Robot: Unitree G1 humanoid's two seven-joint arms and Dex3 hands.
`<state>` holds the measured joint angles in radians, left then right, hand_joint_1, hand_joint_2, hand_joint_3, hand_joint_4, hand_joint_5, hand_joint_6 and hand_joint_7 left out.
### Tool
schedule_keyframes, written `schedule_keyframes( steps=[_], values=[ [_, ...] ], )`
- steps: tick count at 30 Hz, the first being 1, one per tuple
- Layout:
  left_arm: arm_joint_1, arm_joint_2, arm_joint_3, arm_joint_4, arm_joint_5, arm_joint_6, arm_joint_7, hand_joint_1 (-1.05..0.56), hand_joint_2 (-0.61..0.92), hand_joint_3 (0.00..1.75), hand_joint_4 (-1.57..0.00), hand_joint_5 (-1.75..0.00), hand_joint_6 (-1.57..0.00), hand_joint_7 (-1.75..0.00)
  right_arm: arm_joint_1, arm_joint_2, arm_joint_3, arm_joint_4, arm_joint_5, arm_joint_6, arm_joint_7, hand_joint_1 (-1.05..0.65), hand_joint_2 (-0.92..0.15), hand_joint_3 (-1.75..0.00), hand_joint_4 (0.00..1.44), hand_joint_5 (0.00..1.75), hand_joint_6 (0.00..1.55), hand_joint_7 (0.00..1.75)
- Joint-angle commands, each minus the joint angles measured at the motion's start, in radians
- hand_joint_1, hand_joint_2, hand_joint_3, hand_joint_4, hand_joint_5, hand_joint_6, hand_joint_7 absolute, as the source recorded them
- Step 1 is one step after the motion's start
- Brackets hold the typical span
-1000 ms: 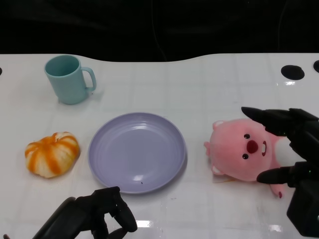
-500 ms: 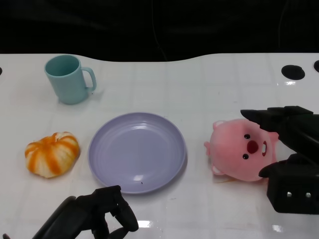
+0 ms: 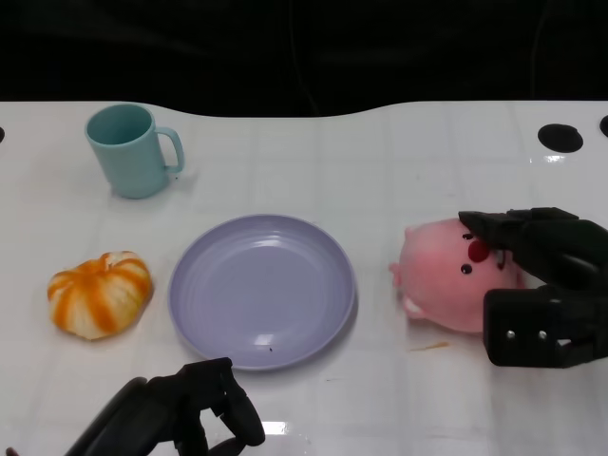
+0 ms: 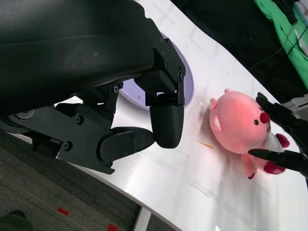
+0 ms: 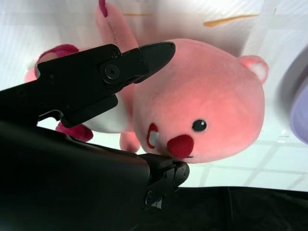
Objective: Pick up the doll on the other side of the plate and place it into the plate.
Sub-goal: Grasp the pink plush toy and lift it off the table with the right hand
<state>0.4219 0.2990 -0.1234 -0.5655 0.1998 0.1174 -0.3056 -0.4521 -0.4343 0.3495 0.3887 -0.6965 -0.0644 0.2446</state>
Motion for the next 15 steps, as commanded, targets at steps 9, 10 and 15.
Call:
schedule_keyframes(
  steps=[9,10,15],
  values=[
    [0.006,0.0,-0.014,-0.029,0.02,0.019,0.009,-0.26,0.87,0.56,-0.67,-1.75,-0.62,-1.34,-0.092,0.054,0.062,0.257,0.001,-0.045,-0.117,-0.69,-0.88,0.0,0.39,0.28,0.43,0.07],
    [0.005,-0.003,-0.018,-0.035,0.023,0.027,0.01,-0.26,0.87,0.56,-0.67,-1.75,-0.62,-1.34,-0.101,0.068,0.062,0.291,0.002,-0.057,-0.16,-0.64,-0.88,0.0,0.51,0.27,0.55,0.06],
    [0.002,-0.008,-0.026,-0.043,0.026,0.038,0.011,-0.25,0.86,0.57,-0.67,-1.75,-0.62,-1.34,-0.125,0.097,0.042,0.372,0.05,-0.123,-0.25,-0.46,-0.83,0.0,0.66,0.89,0.85,0.32]
  ],
)
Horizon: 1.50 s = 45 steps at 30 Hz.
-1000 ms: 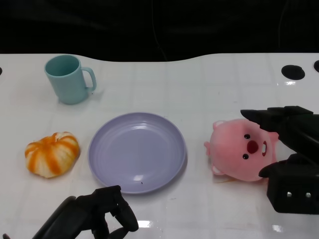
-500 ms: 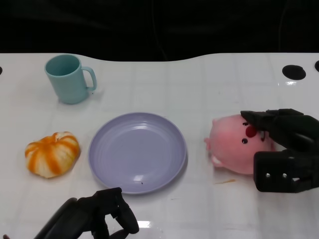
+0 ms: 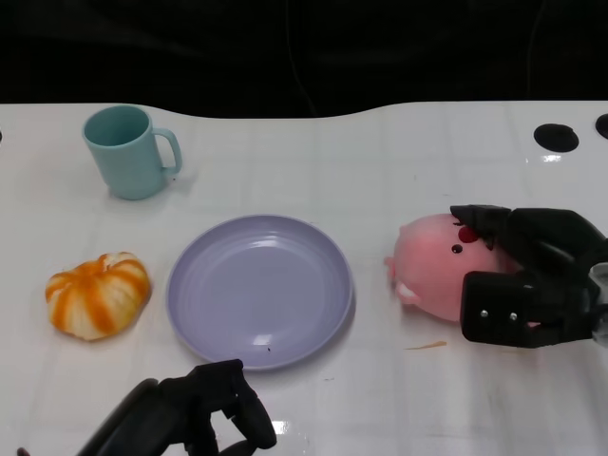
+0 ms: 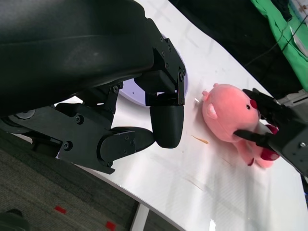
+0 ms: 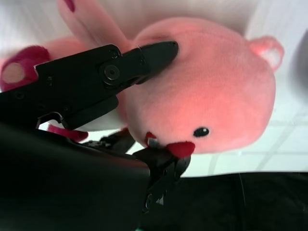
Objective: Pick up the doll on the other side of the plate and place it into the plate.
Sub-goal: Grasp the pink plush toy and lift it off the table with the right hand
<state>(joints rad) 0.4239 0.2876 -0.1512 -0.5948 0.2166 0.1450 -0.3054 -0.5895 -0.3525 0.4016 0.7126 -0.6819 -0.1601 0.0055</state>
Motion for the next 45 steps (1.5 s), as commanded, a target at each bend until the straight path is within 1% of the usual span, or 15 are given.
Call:
schedule_keyframes(
  steps=[1,3,5,7,8,10,11,12,14,18,20,22,24,31,45],
  values=[
    [0.0,0.004,0.001,-0.014,0.011,0.009,0.012,-0.25,0.86,0.57,-0.67,-1.75,-0.62,-1.34,0.009,0.02,-0.018,0.057,0.052,-0.038,-0.018,-0.43,-0.83,0.0,0.59,1.18,0.71,0.7],
    [0.001,0.003,0.001,-0.015,0.013,0.009,0.013,-0.25,0.86,0.58,-0.67,-1.75,-0.62,-1.35,0.004,0.027,-0.029,0.063,0.079,-0.052,-0.025,-0.37,-0.83,0.0,0.55,1.54,0.52,1.29],
    [0.002,0.003,0.002,-0.015,0.012,0.008,0.013,-0.26,0.85,0.59,-0.67,-1.75,-0.62,-1.35,0.003,0.029,-0.032,0.061,0.094,-0.062,-0.025,-0.32,-0.83,0.0,0.54,1.62,0.46,1.46],
    [0.002,0.003,0.002,-0.018,0.011,0.011,0.012,-0.26,0.85,0.59,-0.67,-1.75,-0.62,-1.35,0.003,0.028,-0.033,0.053,0.105,-0.076,-0.022,-0.26,-0.84,0.0,0.56,1.46,0.48,1.3],
    [0.002,0.003,0.002,-0.02,0.011,0.014,0.011,-0.26,0.85,0.59,-0.67,-1.75,-0.62,-1.35,0.003,0.027,-0.034,0.05,0.109,-0.082,-0.022,-0.21,-0.86,-0.02,0.6,1.33,0.58,1.1],
    [-0.001,0.003,0.002,-0.02,0.01,0.018,0.01,-0.26,0.85,0.59,-0.68,-1.75,-0.62,-1.34,0.001,0.028,-0.035,0.057,0.111,-0.111,-0.041,-0.12,-0.88,-0.09,0.69,1.4,0.77,0.91],
    [-0.002,0.004,0.002,-0.019,0.01,0.018,0.01,-0.25,0.85,0.6,-0.68,-1.75,-0.62,-1.34,-0.001,0.029,-0.034,0.061,0.111,-0.121,-0.045,-0.1,-0.76,-0.37,0.74,1.51,0.9,0.85],
    [-0.003,0.004,0.002,-0.019,0.01,0.019,0.009,-0.25,0.84,0.6,-0.68,-1.75,-0.62,-1.34,-0.004,0.028,-0.033,0.065,0.109,-0.13,-0.048,-0.1,-0.54,-0.85,0.82,1.6,1.0,0.86],
    [-0.005,0.003,0.002,-0.019,0.01,0.021,0.01,-0.24,0.84,0.61,-0.68,-1.75,-0.62,-1.34,-0.009,0.022,-0.023,0.074,0.091,-0.157,-0.068,-0.13,-0.34,-1.27,0.89,1.7,1.02,1.06],
    [-0.002,0.006,0.002,-0.021,0.014,0.012,0.012,-0.26,0.83,0.62,-0.69,-1.75,-0.63,-1.35,-0.013,0.009,-0.004,0.059,0.05,-0.18,-0.1,-0.17,-0.37,-1.23,0.89,1.74,0.82,1.53],
    [0.001,0.006,0.002,-0.026,0.013,0.016,0.009,-0.26,0.83,0.62,-0.69,-1.75,-0.63,-1.35,-0.009,0.011,-0.006,0.048,0.049,-0.172,-0.105,-0.18,-0.38,-1.21,0.9,1.75,0.81,1.55],
    [0.004,0.005,0.003,-0.031,0.011,0.019,0.007,-0.25,0.83,0.63,-0.69,-1.75,-0.63,-1.35,0.0,0.016,-0.01,0.028,0.046,-0.157,-0.115,-0.19,-0.38,-1.23,0.89,1.75,0.87,1.31],
    [0.007,0.004,0.003,-0.035,0.013,0.024,0.006,-0.25,0.82,0.64,-0.68,-1.75,-0.62,-1.35,0.006,0.018,-0.013,0.017,0.043,-0.156,-0.129,-0.2,-0.37,-1.23,0.89,1.75,0.89,1.25],
    [0.01,0.005,0.004,-0.033,0.02,0.023,0.008,-0.26,0.82,0.65,-0.67,-1.75,-0.62,-1.36,0.03,0.028,-0.034,-0.004,0.049,-0.177,-0.236,-0.15,-0.33,-1.31,0.94,1.75,0.77,1.72],
    [0.019,0.001,-0.001,-0.034,0.022,0.019,0.01,-0.26,0.81,0.67,-0.69,-1.75,-0.62,-1.36,0.026,0.081,-0.095,-0.1,0.135,-0.257,-0.263,-0.13,-0.26,-1.49,0.95,1.75,0.75,1.75]
  ],
)
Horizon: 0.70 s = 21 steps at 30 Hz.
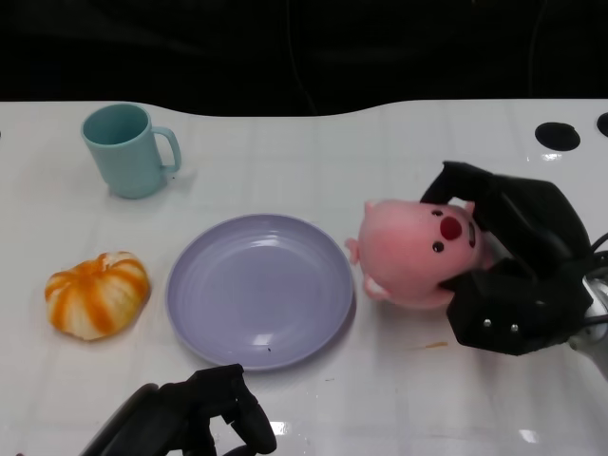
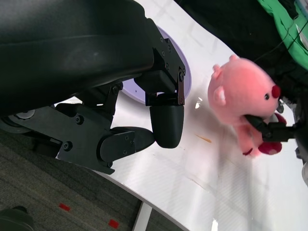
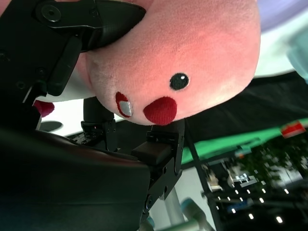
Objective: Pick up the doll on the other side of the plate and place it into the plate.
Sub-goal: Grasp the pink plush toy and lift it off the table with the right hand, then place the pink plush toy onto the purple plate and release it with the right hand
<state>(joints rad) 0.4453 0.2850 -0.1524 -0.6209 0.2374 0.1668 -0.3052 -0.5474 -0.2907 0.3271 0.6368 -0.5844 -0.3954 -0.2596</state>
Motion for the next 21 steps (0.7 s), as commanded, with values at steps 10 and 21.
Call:
schedule_keyframes(
  steps=[10,21],
  values=[
    [-0.007,-0.007,-0.018,0.008,0.014,-0.017,0.023,-0.26,0.8,0.69,-0.66,-1.75,-0.62,-1.35,-0.099,0.142,0.003,-0.074,0.05,0.021,0.079,-0.13,-0.27,-1.51,0.94,1.75,0.75,1.75],
    [-0.005,-0.012,-0.047,0.013,0.04,-0.022,0.036,-0.24,0.8,0.71,-0.69,-1.75,-0.61,-1.35,-0.195,0.267,0.091,-0.002,-0.009,0.022,0.088,-0.19,-0.23,-1.48,0.98,1.75,0.77,1.75]
  ],
)
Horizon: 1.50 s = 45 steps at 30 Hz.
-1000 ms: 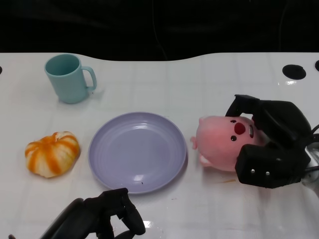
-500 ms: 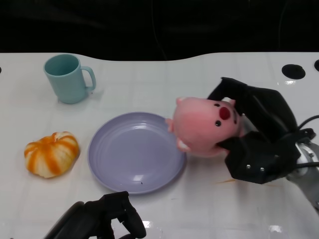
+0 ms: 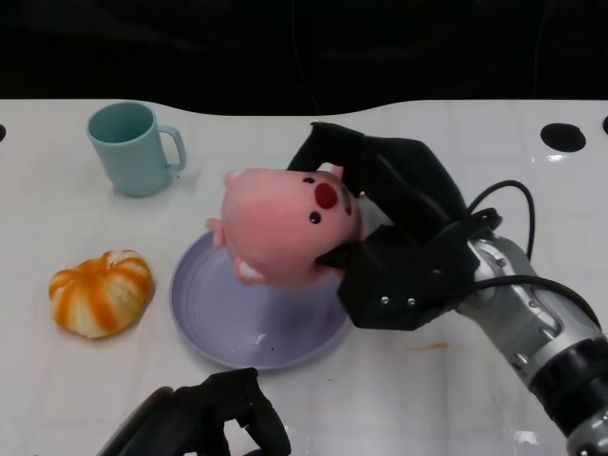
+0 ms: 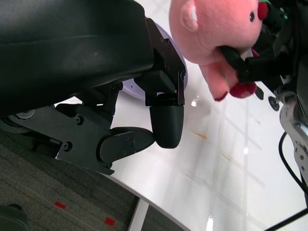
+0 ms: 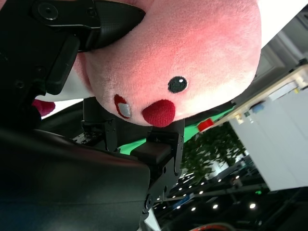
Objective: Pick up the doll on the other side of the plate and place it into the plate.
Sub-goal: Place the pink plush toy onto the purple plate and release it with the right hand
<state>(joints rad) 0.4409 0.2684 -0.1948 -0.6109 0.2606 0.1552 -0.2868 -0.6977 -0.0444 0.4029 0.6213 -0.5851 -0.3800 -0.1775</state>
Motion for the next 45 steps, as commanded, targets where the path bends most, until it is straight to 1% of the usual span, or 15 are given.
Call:
schedule_keyframes(
  steps=[1,7,13,14,15,17,18,19,20,21,23,29,32,37,45],
  values=[
    [-0.001,0.004,-0.006,0.002,0.02,-0.01,0.02,-0.24,0.8,0.71,-0.69,-1.75,-0.61,-1.35,-0.051,0.028,0.02,0.017,-0.01,0.015,0.015,-0.2,-0.24,-1.48,0.98,1.75,0.77,1.75],
    [0.0,-0.006,-0.023,-0.021,0.039,0.02,0.021,-0.24,0.8,0.71,-0.71,-1.75,-0.61,-1.34,-0.101,0.083,0.061,0.093,-0.036,0.021,0.003,-0.22,-0.28,-1.37,0.96,1.75,0.75,1.75],
    [0.0,-0.011,-0.031,-0.024,0.038,0.027,0.026,-0.25,0.8,0.71,-0.7,-1.75,-0.61,-1.34,-0.124,0.123,0.084,0.171,-0.042,0.019,-0.007,-0.22,-0.28,-1.36,0.95,1.75,0.73,1.74],
    [0.0,-0.01,-0.032,-0.025,0.041,0.027,0.027,-0.25,0.8,0.71,-0.7,-1.75,-0.61,-1.34,-0.125,0.128,0.082,0.178,-0.038,0.023,-0.001,-0.22,-0.29,-1.32,0.92,1.74,0.76,1.56],
    [0.0,-0.009,-0.034,-0.026,0.044,0.028,0.028,-0.25,0.8,0.71,-0.7,-1.75,-0.61,-1.34,-0.126,0.13,0.08,0.181,-0.032,0.031,0.015,-0.22,-0.32,-1.24,0.88,1.74,0.81,1.28],
    [0.0,-0.008,-0.034,-0.029,0.046,0.03,0.028,-0.25,0.79,0.72,-0.7,-1.75,-0.61,-1.34,-0.127,0.13,0.08,0.177,-0.025,0.052,0.057,-0.25,-0.49,-0.87,0.78,1.51,0.82,0.72],
    [0.0,-0.008,-0.033,-0.028,0.046,0.029,0.027,-0.25,0.79,0.73,-0.69,-1.75,-0.61,-1.34,-0.129,0.125,0.086,0.17,-0.029,0.065,0.082,-0.29,-0.6,-0.64,0.65,1.24,0.75,0.42],
    [0.001,-0.007,-0.031,-0.028,0.046,0.029,0.027,-0.25,0.79,0.73,-0.69,-1.75,-0.61,-1.34,-0.131,0.121,0.094,0.165,-0.037,0.077,0.103,-0.34,-0.7,-0.48,0.54,0.96,0.68,0.25],
    [0.002,-0.007,-0.03,-0.027,0.046,0.027,0.027,-0.25,0.78,0.74,-0.69,-1.75,-0.61,-1.34,-0.133,0.117,0.101,0.158,-0.045,0.092,0.127,-0.41,-0.82,-0.29,0.43,0.67,0.58,0.11],
    [0.002,-0.006,-0.029,-0.027,0.046,0.026,0.027,-0.25,0.78,0.74,-0.69,-1.75,-0.61,-1.34,-0.134,0.113,0.107,0.149,-0.052,0.108,0.15,-0.48,-0.87,-0.21,0.37,0.55,0.51,0.06],
    [0.004,-0.003,-0.025,-0.026,0.044,0.023,0.026,-0.25,0.78,0.75,-0.69,-1.75,-0.61,-1.34,-0.136,0.108,0.117,0.134,-0.06,0.13,0.178,-0.61,-0.91,-0.13,0.24,0.42,0.38,0.01],
    [0.006,0.006,-0.022,-0.025,0.047,0.018,0.024,-0.25,0.78,0.76,-0.69,-1.75,-0.61,-1.35,-0.132,0.082,0.14,0.064,-0.07,0.187,0.284,-0.78,-0.92,-0.14,0.05,0.36,0.21,0.0],
    [0.006,0.007,-0.022,-0.026,0.048,0.019,0.023,-0.25,0.78,0.76,-0.68,-1.75,-0.6,-1.35,-0.126,0.078,0.142,0.041,-0.071,0.204,0.303,-0.79,-0.92,-0.15,0.03,0.36,0.2,0.0],
    [0.008,0.006,-0.016,-0.015,0.039,0.007,0.024,-0.26,0.78,0.76,-0.69,-1.75,-0.6,-1.35,-0.105,0.041,0.143,-0.073,-0.066,0.252,0.399,-0.86,-0.92,-0.15,0.0,0.32,0.14,0.0],
    [0.0,0.007,-0.015,-0.01,0.042,0.004,0.023,-0.25,0.78,0.76,-0.69,-1.75,-0.6,-1.36,-0.006,-0.06,0.094,-0.295,-0.011,0.23,0.459,-0.85,-0.92,-0.17,0.0,0.33,0.14,0.0]
  ],
)
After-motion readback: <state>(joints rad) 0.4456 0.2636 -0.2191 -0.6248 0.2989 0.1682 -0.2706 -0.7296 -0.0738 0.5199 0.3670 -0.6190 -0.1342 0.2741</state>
